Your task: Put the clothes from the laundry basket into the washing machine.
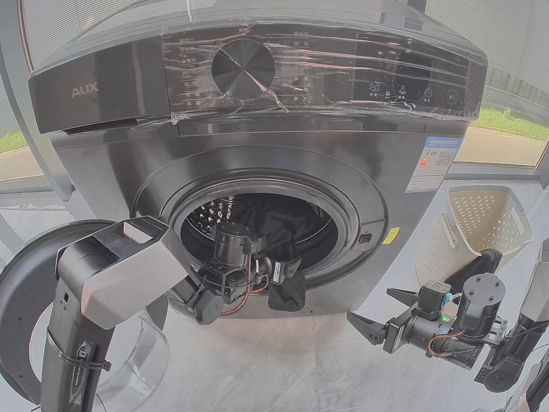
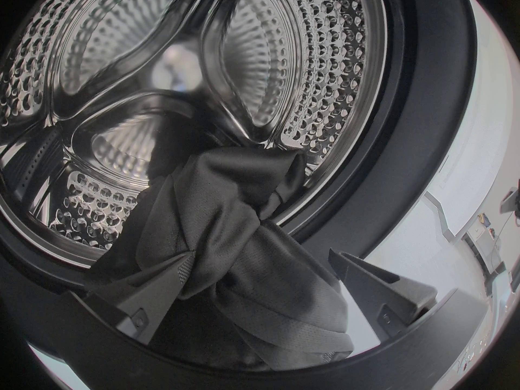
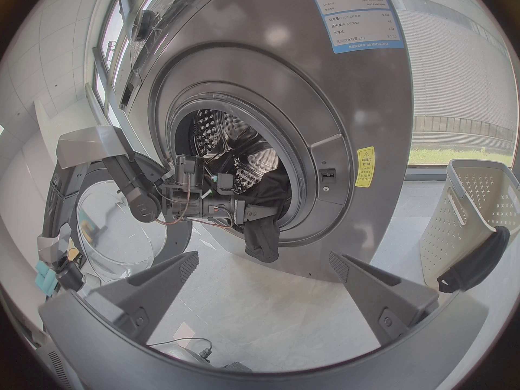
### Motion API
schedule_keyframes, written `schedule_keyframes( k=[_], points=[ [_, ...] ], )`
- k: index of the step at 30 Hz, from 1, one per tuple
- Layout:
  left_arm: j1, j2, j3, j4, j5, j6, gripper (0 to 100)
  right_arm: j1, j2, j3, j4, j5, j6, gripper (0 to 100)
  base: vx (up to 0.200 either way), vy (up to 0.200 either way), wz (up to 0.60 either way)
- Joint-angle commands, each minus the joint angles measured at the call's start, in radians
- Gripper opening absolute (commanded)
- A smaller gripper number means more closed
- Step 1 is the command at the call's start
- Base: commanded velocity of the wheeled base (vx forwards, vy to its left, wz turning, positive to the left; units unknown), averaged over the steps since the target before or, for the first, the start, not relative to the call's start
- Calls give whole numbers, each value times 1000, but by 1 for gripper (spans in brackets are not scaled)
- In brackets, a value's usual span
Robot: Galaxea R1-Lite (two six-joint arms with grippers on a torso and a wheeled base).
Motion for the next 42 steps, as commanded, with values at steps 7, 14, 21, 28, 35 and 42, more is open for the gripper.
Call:
schedule_keyframes(
  k=[7,14,21,28,35,42],
  points=[
    [2,102,-74,-4,12,18,100,1,3,-4,0,0,0,100,0,0,0],
    [11,110,-108,-2,25,16,0,0,2,-4,0,0,0,100,0,0,0],
    [25,84,-206,-4,94,12,0,1,3,-4,0,0,0,100,0,0,0],
    [71,112,-436,-4,166,-7,0,1,3,-4,0,0,0,100,0,0,0],
    [67,113,-404,-16,167,-13,100,0,2,-4,0,0,0,100,0,0,0],
    [47,72,-321,-5,158,-13,100,1,3,-4,0,0,0,100,0,0,0]
  ],
)
